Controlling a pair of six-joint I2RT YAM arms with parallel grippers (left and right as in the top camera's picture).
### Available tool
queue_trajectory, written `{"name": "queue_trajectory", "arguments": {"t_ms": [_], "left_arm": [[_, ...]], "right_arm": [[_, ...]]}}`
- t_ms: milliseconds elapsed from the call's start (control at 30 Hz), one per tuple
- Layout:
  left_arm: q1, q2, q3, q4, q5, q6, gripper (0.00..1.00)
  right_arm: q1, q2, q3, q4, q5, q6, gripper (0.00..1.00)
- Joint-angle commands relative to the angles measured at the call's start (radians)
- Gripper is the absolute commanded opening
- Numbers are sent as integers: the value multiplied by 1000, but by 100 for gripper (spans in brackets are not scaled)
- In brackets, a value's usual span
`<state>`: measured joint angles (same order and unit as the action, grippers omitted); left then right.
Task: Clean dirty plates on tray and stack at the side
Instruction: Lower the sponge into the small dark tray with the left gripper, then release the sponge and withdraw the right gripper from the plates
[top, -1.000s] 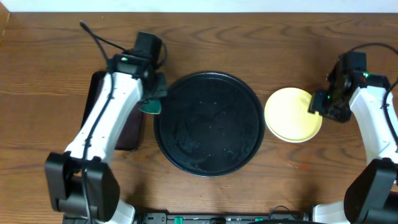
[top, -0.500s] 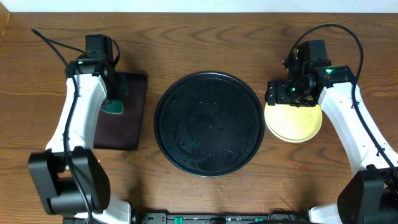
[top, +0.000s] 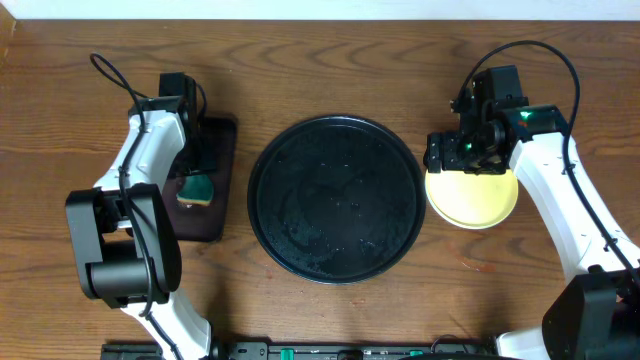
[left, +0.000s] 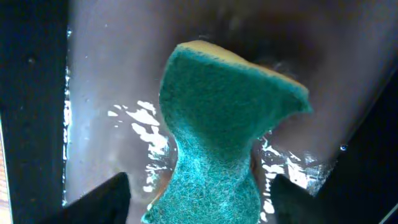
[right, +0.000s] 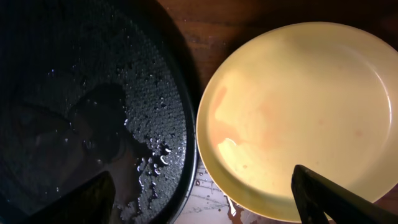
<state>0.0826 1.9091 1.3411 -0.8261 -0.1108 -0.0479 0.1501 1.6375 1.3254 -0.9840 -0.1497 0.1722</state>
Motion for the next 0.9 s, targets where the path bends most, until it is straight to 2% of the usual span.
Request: {"name": "queue_trajectory", "arguments": {"t_ms": [0,33,100,267,433,867], "left_arm": [[2,-45,34,-32,-9,6,74],[2,-58,46,-47,-9,6,74],[1,-100,64,-67,-8,5,75],[1,-221,65,-77,-2,-35,75],[2,-243,64,-77,-2,-35,75],[2,-243,64,-77,-2,-35,75]], "right_arm": [[4,-17,16,-9,-5,-6,91],[4,-19,19,-15,-5,-5,91],[3,-27,39,-35,-5,-6,99],[-16,-100,158,-121,14,-14,99],[-26,-232,274,-218,90,-13,99],[-24,-558,283,-270,63,-5,99]]}}
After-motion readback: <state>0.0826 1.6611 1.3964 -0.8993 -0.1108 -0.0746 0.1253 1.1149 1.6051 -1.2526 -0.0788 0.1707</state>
